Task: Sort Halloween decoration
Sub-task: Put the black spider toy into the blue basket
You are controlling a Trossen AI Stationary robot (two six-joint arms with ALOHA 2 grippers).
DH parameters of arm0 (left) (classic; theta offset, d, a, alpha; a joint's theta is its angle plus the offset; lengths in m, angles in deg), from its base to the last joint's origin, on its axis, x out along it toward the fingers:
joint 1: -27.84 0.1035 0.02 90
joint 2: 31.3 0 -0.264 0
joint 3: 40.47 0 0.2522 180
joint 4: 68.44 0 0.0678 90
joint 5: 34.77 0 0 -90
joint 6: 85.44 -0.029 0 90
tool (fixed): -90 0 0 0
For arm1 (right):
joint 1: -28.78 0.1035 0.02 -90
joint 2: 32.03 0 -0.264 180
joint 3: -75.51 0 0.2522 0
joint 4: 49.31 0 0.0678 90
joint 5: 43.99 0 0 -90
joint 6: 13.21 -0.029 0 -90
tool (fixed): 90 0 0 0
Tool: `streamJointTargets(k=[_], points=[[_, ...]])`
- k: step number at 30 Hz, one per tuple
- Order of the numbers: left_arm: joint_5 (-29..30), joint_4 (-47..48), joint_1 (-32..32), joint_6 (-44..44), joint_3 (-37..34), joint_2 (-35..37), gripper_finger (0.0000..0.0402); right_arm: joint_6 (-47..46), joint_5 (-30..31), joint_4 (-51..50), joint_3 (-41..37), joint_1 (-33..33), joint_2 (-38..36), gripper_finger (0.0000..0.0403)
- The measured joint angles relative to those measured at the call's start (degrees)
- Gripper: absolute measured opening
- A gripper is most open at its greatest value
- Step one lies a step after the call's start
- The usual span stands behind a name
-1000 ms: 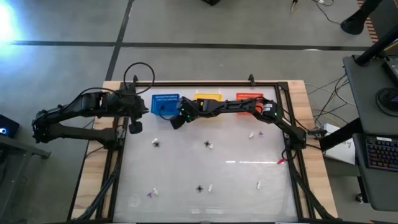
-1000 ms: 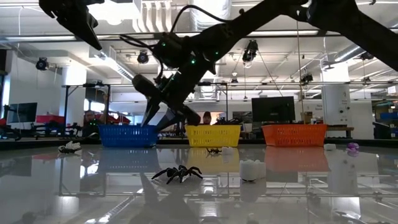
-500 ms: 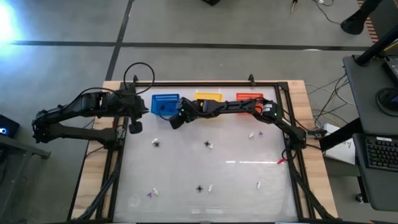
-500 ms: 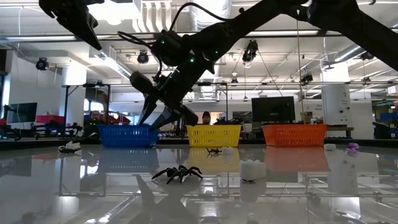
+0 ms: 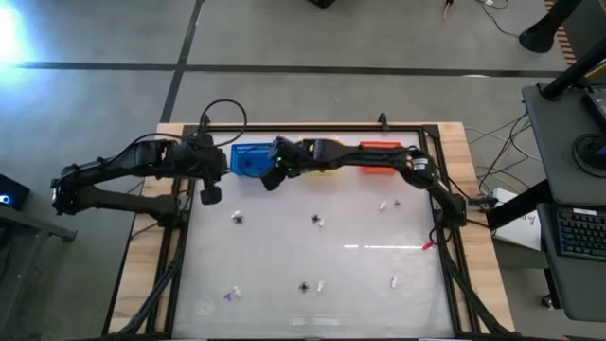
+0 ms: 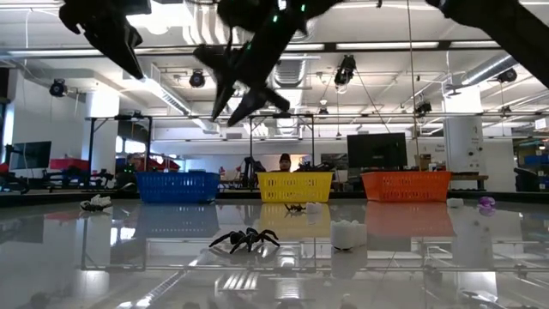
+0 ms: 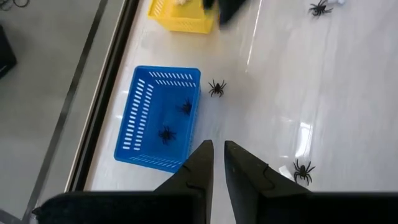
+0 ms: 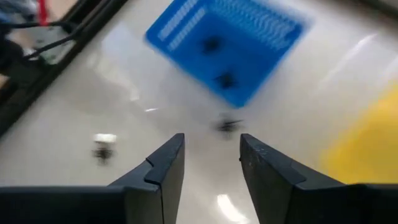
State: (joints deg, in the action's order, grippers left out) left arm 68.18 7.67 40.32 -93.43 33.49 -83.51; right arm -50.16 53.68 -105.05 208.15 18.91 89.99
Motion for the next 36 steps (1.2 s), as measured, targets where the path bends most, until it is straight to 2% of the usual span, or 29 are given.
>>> streamJointTargets(k=[5,11,15,26,30,36], points=[[0.01,-0.21,0.0,0.03,0.0,-1.69,0.0049,2.13,9.64,-12.64,5.47,1.85,-5.25,0.0155],[-0.87,-3.69,0.0,0.15,0.0,-5.81,0.0101,0.52,18.75,-17.81,5.28,4.53,-11.34,0.0155],[-1.97,-5.68,-0.02,-0.02,-0.67,-9.44,0.0118,-1.19,22.21,-20.1,4.63,5.63,-13.94,0.0155],[-2.18,-22.29,0.0,-5.49,-7.53,-15.61,0.0109,-1.43,22.46,-26.77,4.54,5.64,-15.53,0.0155],[-6.82,-27.29,0.07,-5.11,-10.06,-19.36,0.0109,0.07,22.44,-30.17,4.54,5.62,-15.64,0.0155],[-7.08,-33.4,1.29,-4.42,-11.17,-26.54,0.0109,0.95,22.45,-31.44,4.54,5.62,-16.73,0.0155]])
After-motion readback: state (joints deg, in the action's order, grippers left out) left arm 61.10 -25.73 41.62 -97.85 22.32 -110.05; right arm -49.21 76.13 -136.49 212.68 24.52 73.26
